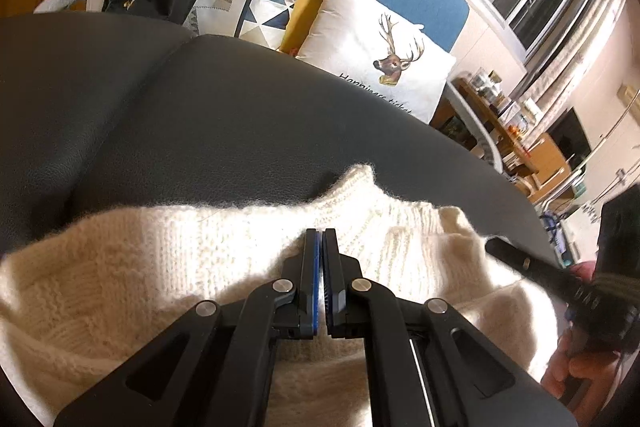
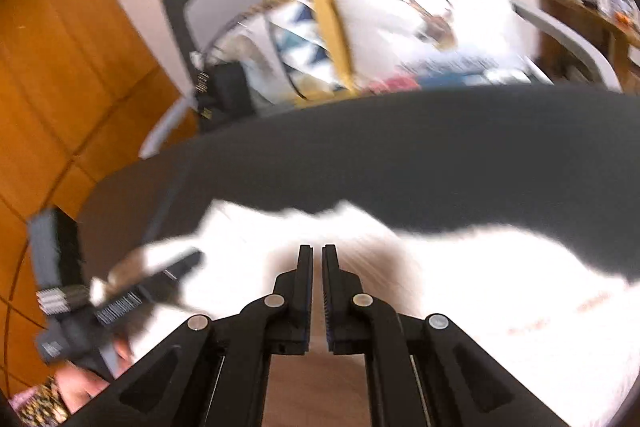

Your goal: Fold clothes

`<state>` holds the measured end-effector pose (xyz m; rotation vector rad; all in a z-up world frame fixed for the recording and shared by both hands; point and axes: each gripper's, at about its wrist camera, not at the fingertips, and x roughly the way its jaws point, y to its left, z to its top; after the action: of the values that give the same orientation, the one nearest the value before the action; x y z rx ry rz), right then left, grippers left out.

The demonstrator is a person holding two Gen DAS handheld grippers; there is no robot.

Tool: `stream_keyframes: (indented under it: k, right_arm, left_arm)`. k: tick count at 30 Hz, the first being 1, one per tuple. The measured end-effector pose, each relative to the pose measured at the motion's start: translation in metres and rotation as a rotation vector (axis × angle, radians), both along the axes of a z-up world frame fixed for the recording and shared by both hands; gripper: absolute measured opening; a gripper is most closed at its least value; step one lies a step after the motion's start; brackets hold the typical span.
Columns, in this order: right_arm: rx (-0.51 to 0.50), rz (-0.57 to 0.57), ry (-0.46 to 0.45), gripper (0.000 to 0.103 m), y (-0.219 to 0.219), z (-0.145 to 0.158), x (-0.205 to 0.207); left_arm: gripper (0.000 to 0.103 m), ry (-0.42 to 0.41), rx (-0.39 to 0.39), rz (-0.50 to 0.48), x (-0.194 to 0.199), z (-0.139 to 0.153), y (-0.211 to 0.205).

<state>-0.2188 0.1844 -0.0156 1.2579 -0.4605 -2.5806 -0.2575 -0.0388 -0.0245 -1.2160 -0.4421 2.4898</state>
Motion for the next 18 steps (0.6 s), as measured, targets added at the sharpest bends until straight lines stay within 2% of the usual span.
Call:
stream_keyframes:
  k: [2, 5, 10, 14, 16, 18]
  right_arm:
    - [0.012, 0.007, -0.060, 0.002, 0.004, -0.016, -0.001]
    - [0.027, 0.023, -0.038, 0.001, 0.005, -0.024, -0.004]
    - [-0.036, 0.011, -0.024, 0.000, 0.014, -0.034, -0.002]
    - [-0.053, 0.007, -0.018, 0.000, 0.015, -0.035, 0.000]
    - [-0.057, -0.001, -0.014, 0.000, 0.014, -0.035, 0.000]
    - [-0.083, -0.006, -0.014, 0.000, 0.016, -0.036, -0.002]
  left_arm:
    - [0.004, -0.007, -0.061, -0.014, 0.002, 0.006, 0.008]
    - [0.008, -0.010, -0.146, -0.047, 0.007, 0.019, 0.025]
    - [0.012, 0.025, -0.091, -0.153, 0.023, 0.040, 0.063]
    - [0.013, 0.002, -0.146, -0.257, 0.022, 0.029, 0.109]
    - [0.007, -0.006, -0.145, -0.276, 0.020, 0.024, 0.122]
    - [0.009, -0.036, -0.071, -0.281, 0.012, 0.021, 0.122]
